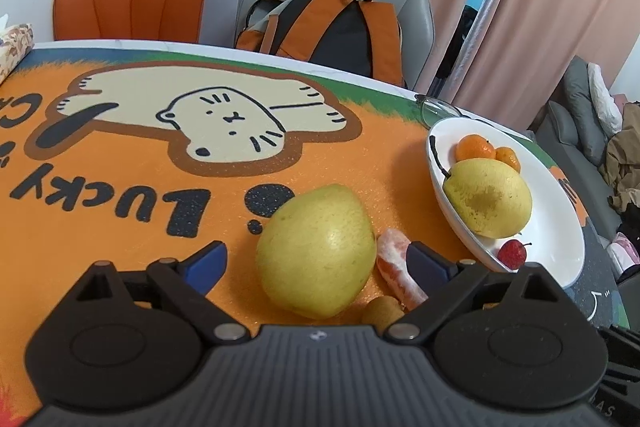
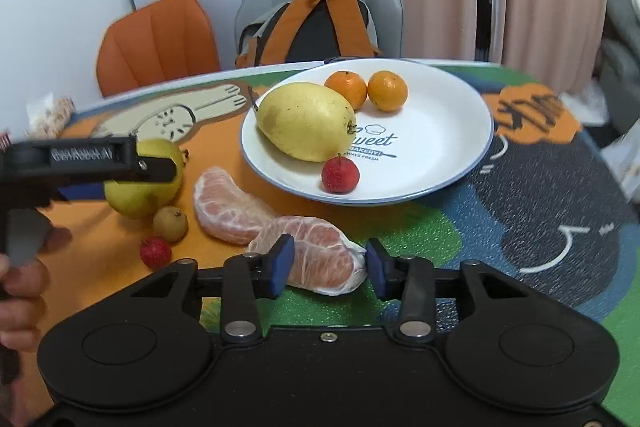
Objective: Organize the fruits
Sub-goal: 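Lift the pomelo segment with the right tool while the left tool grasps the yellow-green pear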
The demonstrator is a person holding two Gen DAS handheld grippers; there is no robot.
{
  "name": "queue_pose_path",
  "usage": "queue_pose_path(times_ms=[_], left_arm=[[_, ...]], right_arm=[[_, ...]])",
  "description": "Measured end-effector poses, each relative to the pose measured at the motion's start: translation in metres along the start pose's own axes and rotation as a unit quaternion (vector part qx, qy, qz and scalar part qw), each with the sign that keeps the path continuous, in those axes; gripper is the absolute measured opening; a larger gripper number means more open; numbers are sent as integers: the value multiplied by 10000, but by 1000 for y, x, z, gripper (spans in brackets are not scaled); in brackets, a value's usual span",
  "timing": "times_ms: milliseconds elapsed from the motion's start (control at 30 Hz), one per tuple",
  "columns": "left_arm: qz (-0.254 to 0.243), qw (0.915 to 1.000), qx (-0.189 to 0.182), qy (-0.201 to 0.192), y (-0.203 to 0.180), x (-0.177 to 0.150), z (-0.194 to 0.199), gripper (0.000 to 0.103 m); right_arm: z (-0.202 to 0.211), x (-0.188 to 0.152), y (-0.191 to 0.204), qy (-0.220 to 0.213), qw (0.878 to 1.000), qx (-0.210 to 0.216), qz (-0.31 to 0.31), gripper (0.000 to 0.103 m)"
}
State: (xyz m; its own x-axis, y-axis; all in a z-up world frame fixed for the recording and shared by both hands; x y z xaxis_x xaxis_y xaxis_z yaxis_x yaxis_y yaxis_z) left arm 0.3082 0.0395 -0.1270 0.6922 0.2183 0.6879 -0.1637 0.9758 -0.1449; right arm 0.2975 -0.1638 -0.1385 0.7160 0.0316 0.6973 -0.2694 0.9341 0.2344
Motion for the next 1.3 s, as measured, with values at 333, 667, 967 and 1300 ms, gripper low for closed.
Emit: queue_pose_path(times_ms=[333,667,967,1300], left_arm=[[43,10000,-87,-4,1,-12,0,63],[125,9999,-95,36,12,-20,12,63],[189,9998,-12,-22,25,-23,28,63],[251,9997,-3,-42,38,-29,37,63]], right_arm=[[2,-7,9,9,9999,84,145,88],[-6,-12,10,99,9996,20,265,96],[-22,-13,32,23,9984,-493,271,103],[-34,-11,32,-78,9946,-1039,12,103]])
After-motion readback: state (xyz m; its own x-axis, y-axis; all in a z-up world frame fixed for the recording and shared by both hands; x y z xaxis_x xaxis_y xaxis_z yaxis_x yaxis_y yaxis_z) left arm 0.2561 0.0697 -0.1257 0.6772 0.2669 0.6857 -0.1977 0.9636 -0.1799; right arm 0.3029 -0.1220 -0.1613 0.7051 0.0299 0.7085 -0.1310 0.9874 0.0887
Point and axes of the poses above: each gripper's, at about its wrist camera, not at the fingertips, and z roughly against the way its jaws point, y to its left, x to its top, the point moved 5 cm from there along -z, roughly the way its jaws point, and after that the axes turned 5 degrees about -z, right-handed, at the moved point
